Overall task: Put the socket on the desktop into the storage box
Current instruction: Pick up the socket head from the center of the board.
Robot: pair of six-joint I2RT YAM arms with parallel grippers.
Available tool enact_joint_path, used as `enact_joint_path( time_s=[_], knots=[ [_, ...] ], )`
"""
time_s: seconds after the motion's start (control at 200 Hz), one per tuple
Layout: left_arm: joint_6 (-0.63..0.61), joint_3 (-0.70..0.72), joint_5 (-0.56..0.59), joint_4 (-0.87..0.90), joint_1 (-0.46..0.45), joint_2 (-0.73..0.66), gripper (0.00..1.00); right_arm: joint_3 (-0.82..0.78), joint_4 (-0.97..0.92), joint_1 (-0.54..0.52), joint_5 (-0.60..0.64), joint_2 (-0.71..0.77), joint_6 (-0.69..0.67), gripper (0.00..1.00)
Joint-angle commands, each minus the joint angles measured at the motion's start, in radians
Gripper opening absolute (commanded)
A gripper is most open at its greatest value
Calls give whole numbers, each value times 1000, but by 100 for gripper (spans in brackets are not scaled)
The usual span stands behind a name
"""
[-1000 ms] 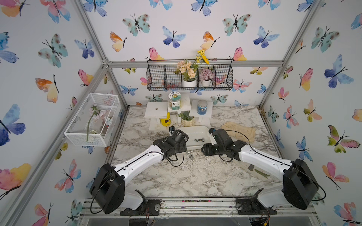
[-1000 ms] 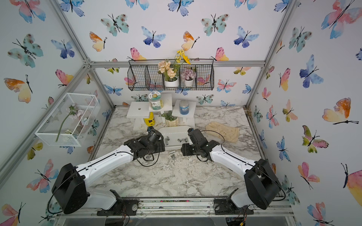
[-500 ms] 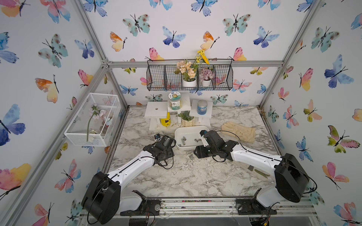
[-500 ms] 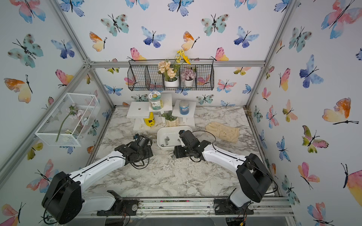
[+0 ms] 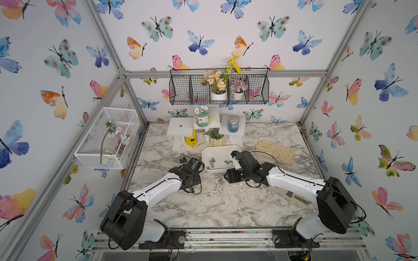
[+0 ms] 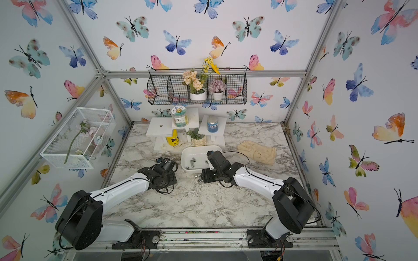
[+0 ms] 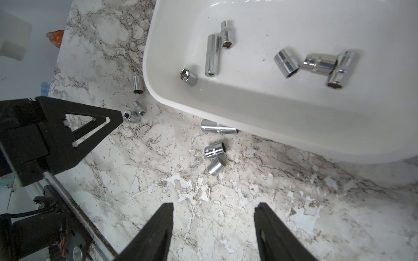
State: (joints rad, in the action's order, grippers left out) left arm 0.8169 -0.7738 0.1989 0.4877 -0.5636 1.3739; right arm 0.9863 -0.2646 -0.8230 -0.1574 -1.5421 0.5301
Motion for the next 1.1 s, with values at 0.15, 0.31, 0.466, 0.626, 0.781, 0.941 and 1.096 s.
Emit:
enact_joint_path(
  time_s=[0.15, 0.31, 0.466, 0.626, 0.781, 0.941, 1.096],
  knots=[
    [7, 1, 11, -18, 14, 63, 49, -14, 31, -23, -33, 13, -12, 61],
    [-1, -11, 17, -23, 19, 102, 44, -33, 42, -24, -33, 23, -2, 61],
    [-1, -13, 21, -26, 19, 127, 39, -42, 46, -24, -27, 29, 4, 61],
    [-2, 0, 25, -32, 23, 131, 33, -45, 50, -24, -24, 28, 7, 60],
    [-4, 13, 28, -38, 28, 128, 33, -45, 52, -24, -27, 26, 10, 60],
    [-14, 10, 28, -41, 39, 135, 33, -50, 54, -24, -23, 30, 14, 60],
    [-22, -1, 31, -43, 44, 145, 31, -57, 51, -24, -17, 37, 18, 60]
  ],
)
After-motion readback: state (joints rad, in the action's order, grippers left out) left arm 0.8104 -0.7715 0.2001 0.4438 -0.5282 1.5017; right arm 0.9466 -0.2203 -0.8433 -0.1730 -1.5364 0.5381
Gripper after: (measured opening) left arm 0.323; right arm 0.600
